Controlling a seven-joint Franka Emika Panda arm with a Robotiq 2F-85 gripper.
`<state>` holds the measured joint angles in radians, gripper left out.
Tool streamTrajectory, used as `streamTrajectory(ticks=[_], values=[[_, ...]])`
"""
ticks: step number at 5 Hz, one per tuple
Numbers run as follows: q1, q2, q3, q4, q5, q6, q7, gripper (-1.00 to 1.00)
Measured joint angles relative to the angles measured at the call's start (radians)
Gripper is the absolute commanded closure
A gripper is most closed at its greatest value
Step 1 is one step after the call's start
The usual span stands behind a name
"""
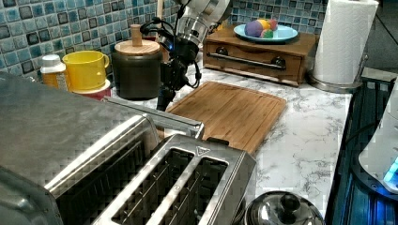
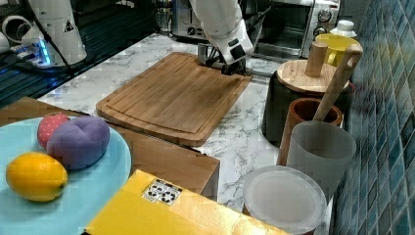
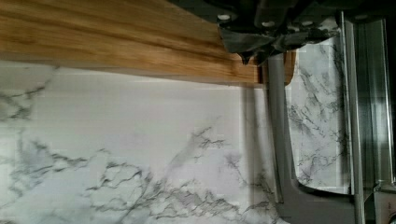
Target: Close the oven.
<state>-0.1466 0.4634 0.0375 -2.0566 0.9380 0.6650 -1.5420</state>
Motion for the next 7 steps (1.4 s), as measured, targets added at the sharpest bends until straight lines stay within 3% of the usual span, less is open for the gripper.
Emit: streamTrajectory(ticks=[2, 7], values=[[0.0, -0.001, 0.031, 0.0, -0.001, -0.114, 0.0, 1.0], [0.027, 0.014, 0.038, 0.008, -0.041, -0.103, 0.065, 1.0]])
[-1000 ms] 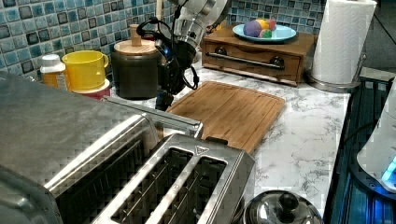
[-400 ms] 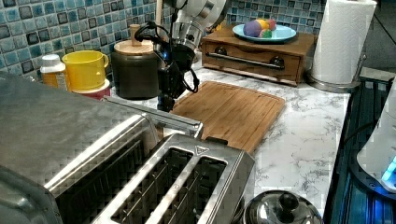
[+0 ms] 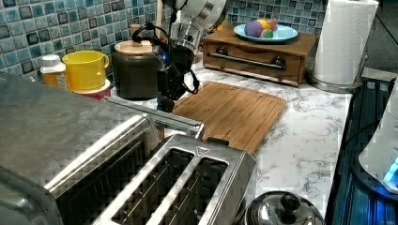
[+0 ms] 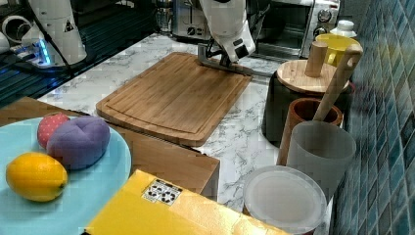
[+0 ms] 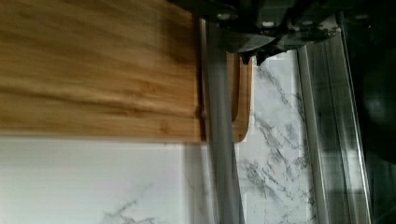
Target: Close the oven.
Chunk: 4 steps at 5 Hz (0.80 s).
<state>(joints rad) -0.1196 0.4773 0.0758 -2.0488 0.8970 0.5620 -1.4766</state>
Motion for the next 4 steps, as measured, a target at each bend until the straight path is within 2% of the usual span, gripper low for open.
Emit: streamTrajectory(ticks=[2, 3, 4], values=[[0.005, -0.009, 0.009, -0.006, -0.014, 0.023, 0.036, 1.0], [0.008, -0.028, 0.01, -0.016, -0.017, 0.026, 0.124, 1.0], [0.02, -0.047, 0.019, -0.016, -0.101, 0.042, 0.224, 1.0]])
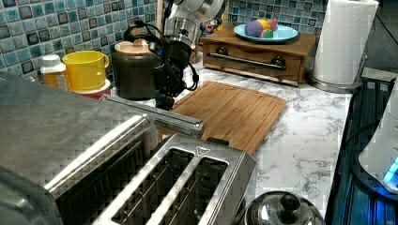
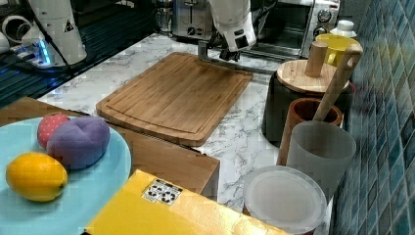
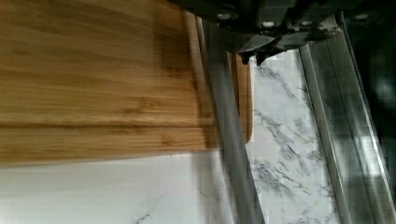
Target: Close the oven.
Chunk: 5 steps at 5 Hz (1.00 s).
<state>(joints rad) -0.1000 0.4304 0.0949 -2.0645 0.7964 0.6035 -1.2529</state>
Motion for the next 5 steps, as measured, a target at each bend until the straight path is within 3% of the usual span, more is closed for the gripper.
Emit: streamTrajectory(ticks=[1, 4, 5], values=[[0.032, -0.027, -0.002, 0.002, -0.083, 0.011, 0.129, 1.0], [0.068, -0.155, 0.064, 0.01, -0.206, 0.002, 0.206, 1.0], [0.104, -0.163, 0.093, 0.071, -0.334, -0.041, 0.365, 1.0]])
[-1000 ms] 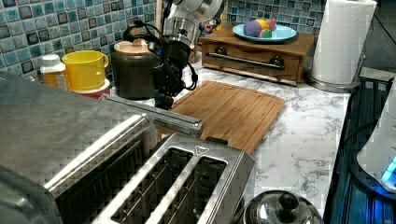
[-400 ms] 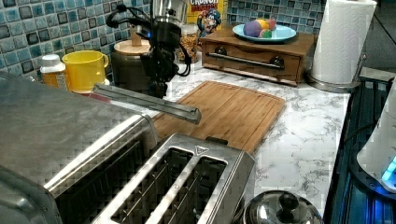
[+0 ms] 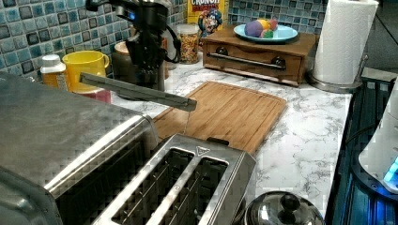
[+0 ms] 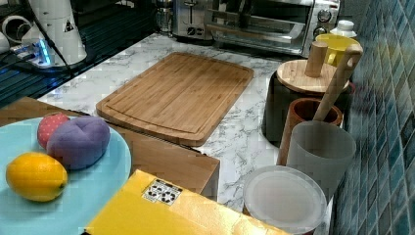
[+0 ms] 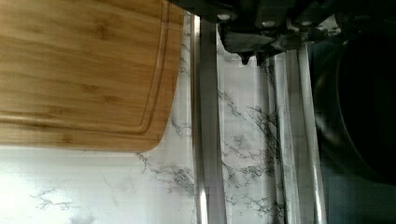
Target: Close the oven.
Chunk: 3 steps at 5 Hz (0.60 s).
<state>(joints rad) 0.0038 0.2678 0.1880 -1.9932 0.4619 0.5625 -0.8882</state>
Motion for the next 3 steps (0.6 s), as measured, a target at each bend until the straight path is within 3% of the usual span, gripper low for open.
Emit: streamTrajectory(ticks=[1, 3], values=[[0.094, 0.021, -0.005, 0.107, -0.21, -0.075, 0.217, 1.0], [0.245, 0.034, 0.037, 0.205, -0.28, -0.032, 0.384, 1.0]])
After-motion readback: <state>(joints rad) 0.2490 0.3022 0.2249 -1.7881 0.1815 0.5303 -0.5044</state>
